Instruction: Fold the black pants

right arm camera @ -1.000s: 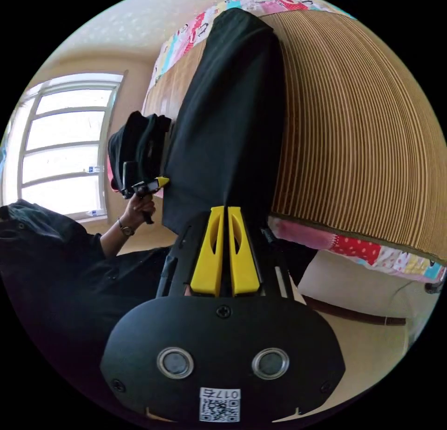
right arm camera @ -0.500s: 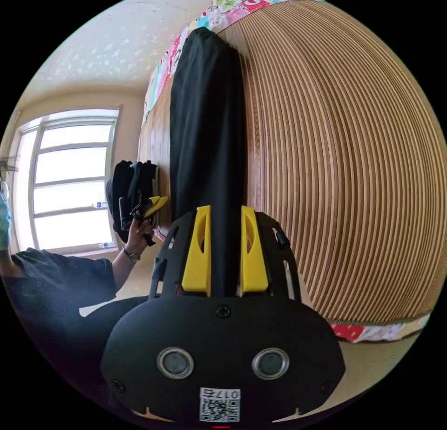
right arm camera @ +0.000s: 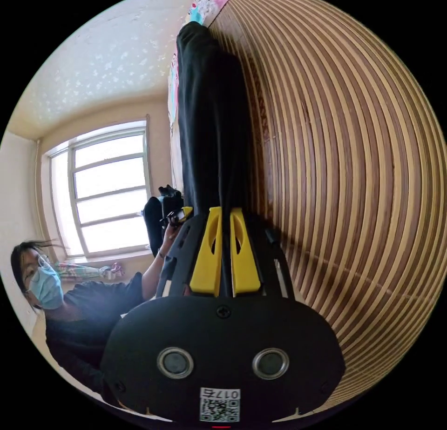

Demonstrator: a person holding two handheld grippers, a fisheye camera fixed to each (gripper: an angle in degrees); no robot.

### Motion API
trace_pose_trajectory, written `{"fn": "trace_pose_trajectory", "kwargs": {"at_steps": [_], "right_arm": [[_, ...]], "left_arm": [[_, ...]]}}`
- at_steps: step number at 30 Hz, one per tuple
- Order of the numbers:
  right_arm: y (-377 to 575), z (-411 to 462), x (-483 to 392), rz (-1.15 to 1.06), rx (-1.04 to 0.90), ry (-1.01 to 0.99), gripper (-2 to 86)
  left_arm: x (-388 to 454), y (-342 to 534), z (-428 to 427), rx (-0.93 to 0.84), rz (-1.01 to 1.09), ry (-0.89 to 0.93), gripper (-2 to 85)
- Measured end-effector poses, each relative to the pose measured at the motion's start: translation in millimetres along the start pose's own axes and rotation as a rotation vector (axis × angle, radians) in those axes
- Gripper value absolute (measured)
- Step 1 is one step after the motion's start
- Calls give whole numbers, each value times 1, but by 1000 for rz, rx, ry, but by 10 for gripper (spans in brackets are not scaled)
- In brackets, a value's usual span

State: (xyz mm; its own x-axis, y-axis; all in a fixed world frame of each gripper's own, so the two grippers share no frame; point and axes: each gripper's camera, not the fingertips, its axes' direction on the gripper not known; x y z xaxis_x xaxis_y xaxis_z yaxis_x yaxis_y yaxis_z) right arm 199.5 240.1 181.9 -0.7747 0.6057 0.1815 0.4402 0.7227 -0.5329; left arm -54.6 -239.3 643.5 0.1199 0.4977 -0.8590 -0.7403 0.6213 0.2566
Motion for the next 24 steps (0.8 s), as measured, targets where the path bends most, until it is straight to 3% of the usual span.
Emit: {"fn": "trace_pose_trajectory", "kwargs": {"at_steps": [7, 17, 24], "right_arm": [[90, -54, -52, -175, 58, -370, 28], [275, -133, -307, -582, 108, -341, 20], [309, -185, -448, -862, 222, -284, 17]], "left_arm": [[57, 73, -40, 71, 210, 374, 33], [332, 219, -128, 135, 638, 368, 34], [476, 221, -159, 191, 801, 378, 37]]}}
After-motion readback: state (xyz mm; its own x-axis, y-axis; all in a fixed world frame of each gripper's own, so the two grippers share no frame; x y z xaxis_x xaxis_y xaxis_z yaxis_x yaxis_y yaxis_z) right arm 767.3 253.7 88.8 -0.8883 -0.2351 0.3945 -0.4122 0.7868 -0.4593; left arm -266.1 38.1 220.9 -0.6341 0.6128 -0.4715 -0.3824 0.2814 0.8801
